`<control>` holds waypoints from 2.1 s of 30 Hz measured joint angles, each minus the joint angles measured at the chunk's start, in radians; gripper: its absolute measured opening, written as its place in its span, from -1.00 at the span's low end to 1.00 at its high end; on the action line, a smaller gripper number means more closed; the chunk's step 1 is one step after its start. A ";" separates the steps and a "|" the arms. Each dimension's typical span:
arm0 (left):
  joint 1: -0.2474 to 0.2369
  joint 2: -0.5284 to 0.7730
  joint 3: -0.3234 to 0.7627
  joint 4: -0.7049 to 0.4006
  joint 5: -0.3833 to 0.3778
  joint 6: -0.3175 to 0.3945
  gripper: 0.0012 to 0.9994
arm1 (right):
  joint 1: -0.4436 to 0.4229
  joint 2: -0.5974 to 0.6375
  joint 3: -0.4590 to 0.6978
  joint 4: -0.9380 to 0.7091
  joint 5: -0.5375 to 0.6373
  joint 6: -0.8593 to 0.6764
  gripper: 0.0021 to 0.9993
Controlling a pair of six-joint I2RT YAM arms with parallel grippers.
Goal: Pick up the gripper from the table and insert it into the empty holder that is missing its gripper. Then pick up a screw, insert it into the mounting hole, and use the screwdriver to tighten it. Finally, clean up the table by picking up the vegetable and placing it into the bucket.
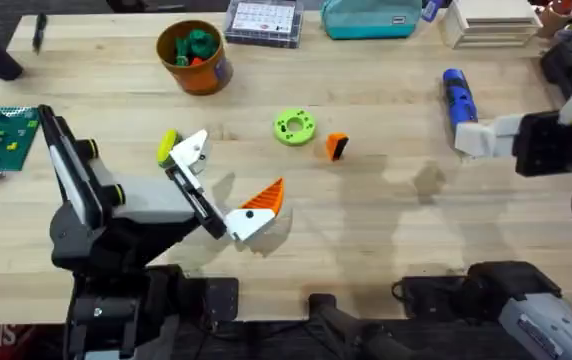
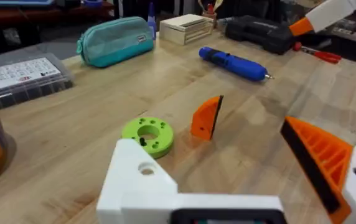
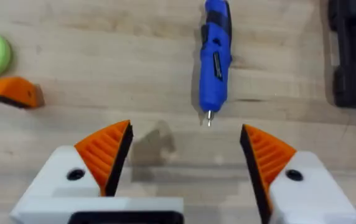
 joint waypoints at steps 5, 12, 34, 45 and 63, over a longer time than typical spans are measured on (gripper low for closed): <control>0.000 0.000 0.000 0.000 0.000 0.032 0.99 | 0.000 0.000 0.000 -0.013 -0.014 -0.001 0.99; 0.000 0.000 0.000 0.000 0.000 0.045 0.99 | 0.004 0.013 0.000 -0.058 -0.274 0.157 0.99; 0.000 0.000 0.000 0.000 0.000 0.048 0.99 | 0.577 0.719 0.347 0.030 -0.204 0.286 0.99; 0.000 0.000 0.000 0.000 0.000 0.048 0.99 | 0.602 0.901 0.347 0.049 -0.174 0.269 0.99; 0.000 0.000 0.000 0.000 0.000 0.048 0.99 | 0.602 0.913 0.347 0.046 -0.171 0.251 -0.04</control>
